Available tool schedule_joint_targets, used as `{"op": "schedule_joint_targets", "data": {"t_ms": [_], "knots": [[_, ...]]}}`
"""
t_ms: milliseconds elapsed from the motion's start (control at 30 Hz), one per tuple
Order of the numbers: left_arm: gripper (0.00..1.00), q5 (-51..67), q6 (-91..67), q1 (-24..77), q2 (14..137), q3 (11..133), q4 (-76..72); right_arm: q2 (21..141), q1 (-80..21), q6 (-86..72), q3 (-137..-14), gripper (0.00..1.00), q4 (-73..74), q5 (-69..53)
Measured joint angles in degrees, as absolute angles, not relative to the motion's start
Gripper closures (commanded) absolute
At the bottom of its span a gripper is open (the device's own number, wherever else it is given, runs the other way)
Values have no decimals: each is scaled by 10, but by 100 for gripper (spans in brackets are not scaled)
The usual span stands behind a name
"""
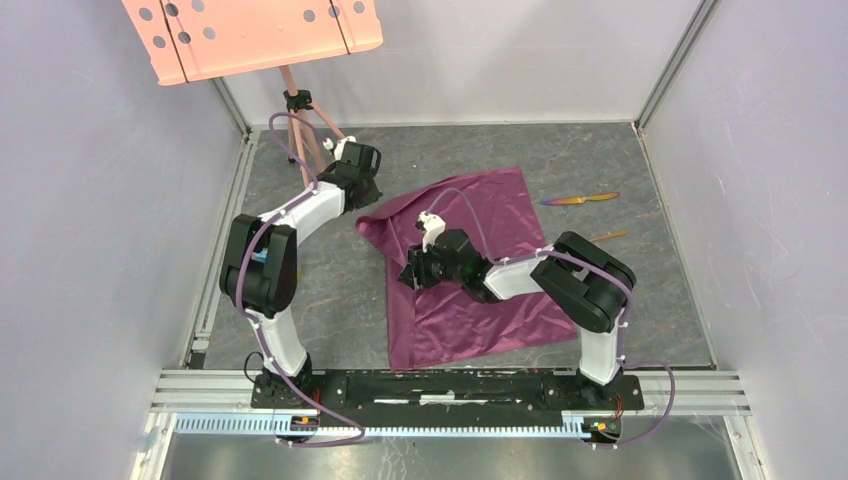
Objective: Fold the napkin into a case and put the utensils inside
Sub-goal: Smooth out the napkin at the center of the board.
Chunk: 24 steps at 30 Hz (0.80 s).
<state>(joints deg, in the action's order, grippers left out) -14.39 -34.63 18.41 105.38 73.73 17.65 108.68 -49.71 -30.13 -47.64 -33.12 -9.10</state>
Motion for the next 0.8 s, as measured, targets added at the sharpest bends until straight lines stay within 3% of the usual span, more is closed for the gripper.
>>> {"op": "schedule_joint_targets", "data": {"t_ms": [167, 233, 267, 333, 500, 700, 800], "knots": [[92, -149, -336, 171, 1058, 772, 186, 1110, -512, -300, -512, 88, -313, -79], [77, -149, -331, 166, 1067, 796, 200, 1117, -520, -309, -527, 97, -307, -74], [65, -149, -329, 164, 1069, 803, 205, 1119, -523, -315, -534, 100, -304, -73], [43, -149, -323, 162, 1065, 807, 215, 1125, -532, -338, -552, 100, -303, -73], [21, -130, -317, 162, 1005, 802, 280, 1145, -543, -459, -575, 98, -357, -77], [12, -130, -287, 162, 842, 801, 355, 1232, -549, -598, -644, 85, -424, -87], [6, -136, -267, 160, 779, 801, 391, 1265, -556, -634, -679, 65, -433, -91]]}}
